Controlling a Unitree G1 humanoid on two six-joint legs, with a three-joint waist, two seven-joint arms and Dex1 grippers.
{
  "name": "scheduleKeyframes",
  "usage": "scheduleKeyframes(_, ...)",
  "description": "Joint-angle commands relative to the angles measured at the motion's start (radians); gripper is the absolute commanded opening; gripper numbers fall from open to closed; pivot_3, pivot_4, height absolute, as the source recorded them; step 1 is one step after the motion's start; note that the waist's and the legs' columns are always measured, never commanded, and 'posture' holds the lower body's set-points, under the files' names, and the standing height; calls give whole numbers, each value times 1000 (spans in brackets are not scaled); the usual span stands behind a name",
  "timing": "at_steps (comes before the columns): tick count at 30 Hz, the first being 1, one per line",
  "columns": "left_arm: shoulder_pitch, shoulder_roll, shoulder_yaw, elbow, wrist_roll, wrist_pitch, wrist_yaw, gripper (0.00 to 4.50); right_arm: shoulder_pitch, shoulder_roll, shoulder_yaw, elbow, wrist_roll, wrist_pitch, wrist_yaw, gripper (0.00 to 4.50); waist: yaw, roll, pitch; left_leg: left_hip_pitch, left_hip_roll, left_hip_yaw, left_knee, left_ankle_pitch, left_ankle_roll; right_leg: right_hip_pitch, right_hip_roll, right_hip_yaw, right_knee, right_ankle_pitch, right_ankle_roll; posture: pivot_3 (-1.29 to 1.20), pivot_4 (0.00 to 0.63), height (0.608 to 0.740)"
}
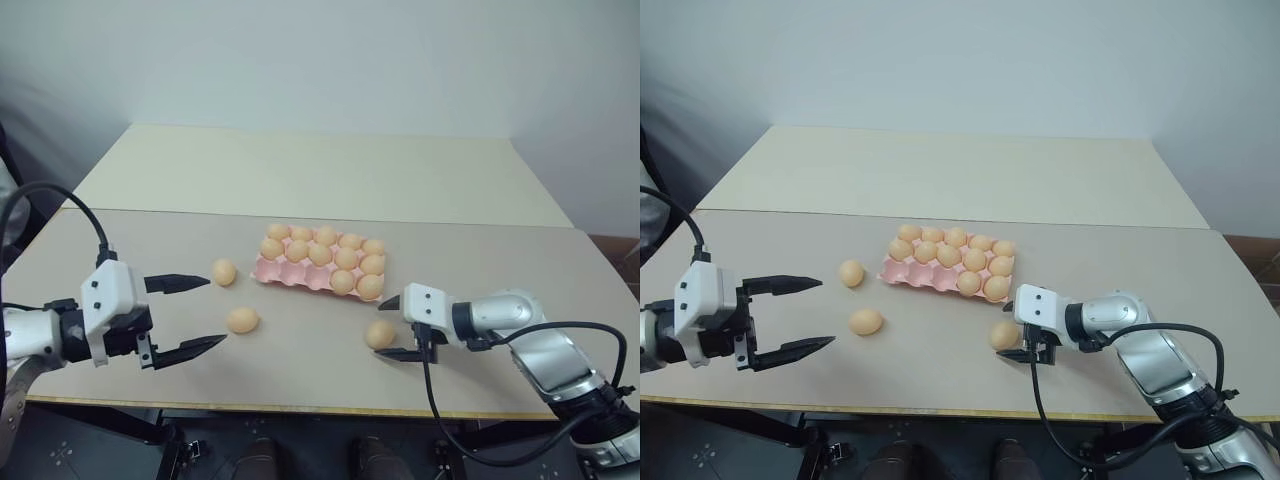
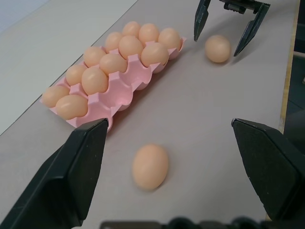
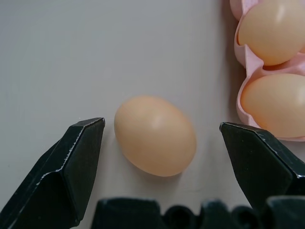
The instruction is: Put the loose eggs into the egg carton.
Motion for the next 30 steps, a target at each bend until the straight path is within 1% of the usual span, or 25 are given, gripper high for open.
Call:
scheduleKeyframes(1, 3, 7, 34, -23, -17, -6, 3, 4500, -15, 4, 10, 0, -13, -25, 9, 4111, 0, 0, 0, 0, 0, 0, 0, 0, 0, 0, 0, 0, 0, 0, 0, 0, 150, 740)
scheduleKeyframes(2, 4, 7, 34, -22, -15, -7, 3, 4500, -13, 7, 10, 1, -15, -27, 7, 3887, 0, 0, 0, 0, 0, 0, 0, 0, 0, 0, 0, 0, 0, 0, 0, 0, 150, 740)
scheduleKeyframes(5, 7, 7, 36, -18, -11, -11, 3, 4500, -4, 9, 10, -5, -22, -40, 2, 2814, 0, 0, 0, 0, 0, 0, 0, 0, 0, 0, 0, 0, 0, 0, 0, 0, 150, 740)
scheduleKeyframes(6, 7, 7, 36, -18, -11, -11, 3, 4500, -3, 12, 8, -7, -29, -39, -9, 2532, 0, 0, 0, 0, 0, 0, 0, 0, 0, 0, 0, 0, 0, 0, 0, 0, 150, 740)
scheduleKeyframes(10, 8, 8, 36, -16, -9, -15, 4, 4500, -4, 2, -4, -12, -30, -47, -8, 2532, 0, 0, 0, 0, 0, 0, 0, 0, 0, 0, 0, 0, 0, 0, 0, 0, 150, 740)
scheduleKeyframes(13, 12, 7, 39, -13, -6, -18, 2, 4500, -5, -19, -31, -49, -3, -55, 19, 2532, 0, 0, 0, 0, 0, 0, 0, 0, 0, 0, 0, 0, 0, 0, 0, 0, 150, 740)
scheduleKeyframes(15, 20, 7, 46, -9, -2, -20, 0, 4500, -28, -12, -55, -79, 27, -47, 21, 2532, 0, 0, 0, 0, 0, 0, 0, 0, 0, 0, 0, 0, 0, 0, 0, 0, 150, 740)
scheduleKeyframes(18, 28, 6, 52, -2, 0, -23, -2, 4500, -99, 45, -71, -88, 45, -31, -25, 2532, -7, 0, 0, 0, 0, 0, 0, 0, 0, 0, 0, 0, 0, 0, 0, 0, 150, 740)
scheduleKeyframes(22, 25, 5, 44, 2, 1, -22, 1, 4500, -213, 149, -26, -17, -9, -56, -97, 2532, -17, 0, 0, 1, 1, 0, 0, 0, 0, 0, 1, 0, 2, 0, 0, 0, 150, 740)
scheduleKeyframes(27, 22, 3, 37, -1, -2, -16, 10, 4500, -337, 277, 69, 184, -143, -197, -182, 2532, -18, 0, 0, 0, 1, 0, 0, 0, 0, 0, 1, 0, 1, 0, 0, 0, 150, 740)
scheduleKeyframes(30, 24, 3, 40, -2, -3, -14, 12, 4500, -387, 337, 105, 301, -196, -266, -215, 2532, -17, 0, 0, 0, 1, 0, 0, 0, 0, 0, 1, 0, 1, 1, -1, 0, 150, 740)
